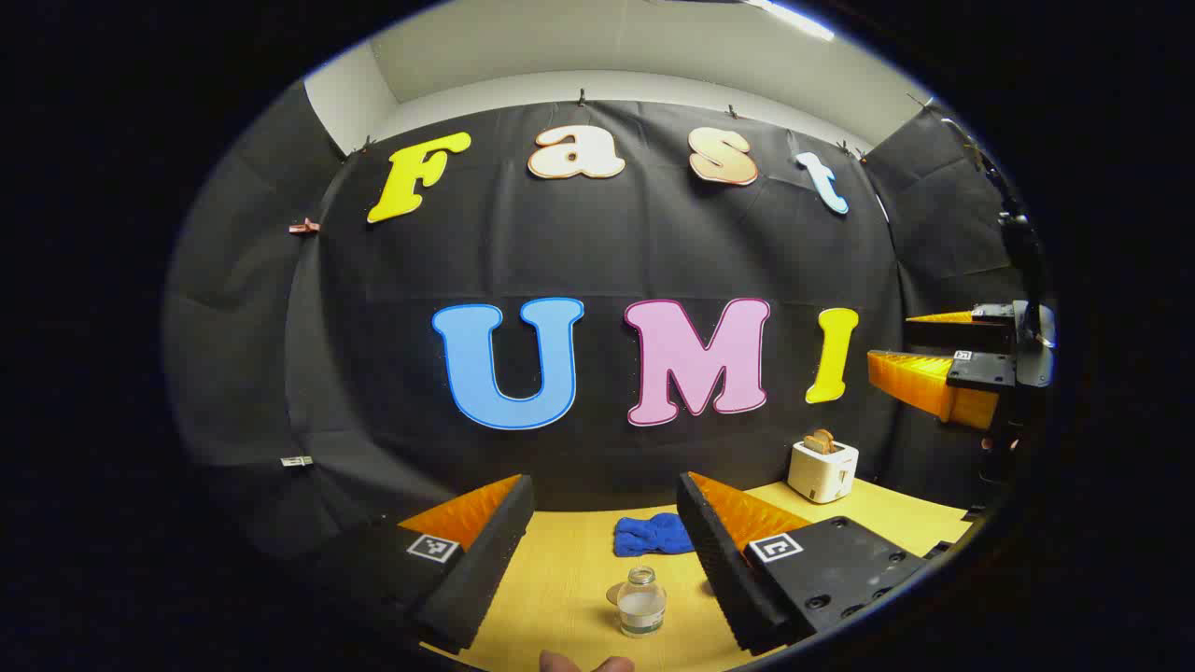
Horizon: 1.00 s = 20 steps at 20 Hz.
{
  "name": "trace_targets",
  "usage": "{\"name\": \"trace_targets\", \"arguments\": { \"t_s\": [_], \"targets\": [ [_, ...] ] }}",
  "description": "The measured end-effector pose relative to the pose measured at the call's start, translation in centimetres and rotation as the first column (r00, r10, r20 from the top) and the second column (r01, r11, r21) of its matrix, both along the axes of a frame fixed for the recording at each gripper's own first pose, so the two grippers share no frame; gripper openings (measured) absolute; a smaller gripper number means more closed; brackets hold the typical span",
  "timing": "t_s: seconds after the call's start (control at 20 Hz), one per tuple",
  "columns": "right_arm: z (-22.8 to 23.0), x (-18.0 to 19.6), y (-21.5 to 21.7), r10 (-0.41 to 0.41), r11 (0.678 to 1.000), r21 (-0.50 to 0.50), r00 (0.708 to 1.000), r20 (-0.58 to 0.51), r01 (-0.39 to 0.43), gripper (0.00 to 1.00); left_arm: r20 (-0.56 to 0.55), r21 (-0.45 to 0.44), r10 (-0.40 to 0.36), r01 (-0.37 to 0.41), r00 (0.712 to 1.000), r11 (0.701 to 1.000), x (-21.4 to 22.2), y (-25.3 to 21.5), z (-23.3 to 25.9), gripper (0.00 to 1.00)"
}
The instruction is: Open the teacup lid with one hand, grasp the water bottle and pour water into the teacup with the other hand; after pouring, place the water bottle on the coaster and then close the teacup lid.
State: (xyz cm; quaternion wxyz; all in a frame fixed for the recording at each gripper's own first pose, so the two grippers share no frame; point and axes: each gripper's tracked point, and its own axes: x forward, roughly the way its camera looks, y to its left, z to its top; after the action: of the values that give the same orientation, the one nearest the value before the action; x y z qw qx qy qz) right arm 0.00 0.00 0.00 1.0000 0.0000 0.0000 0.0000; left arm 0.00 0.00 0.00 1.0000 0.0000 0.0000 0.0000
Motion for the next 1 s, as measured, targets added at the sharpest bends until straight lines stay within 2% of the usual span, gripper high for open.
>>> {"name": "trace_targets", "arguments": {
  "t_s": [1.0],
  "targets": [
    [-0.2,0.9,1.4,0.015,1.000,-0.005,1.000,0.002,-0.015,0.96,-0.007,-0.001,-0.015,0.015,1.000,1.000,0.6,0.9,-0.4,0.96]
  ]
}}
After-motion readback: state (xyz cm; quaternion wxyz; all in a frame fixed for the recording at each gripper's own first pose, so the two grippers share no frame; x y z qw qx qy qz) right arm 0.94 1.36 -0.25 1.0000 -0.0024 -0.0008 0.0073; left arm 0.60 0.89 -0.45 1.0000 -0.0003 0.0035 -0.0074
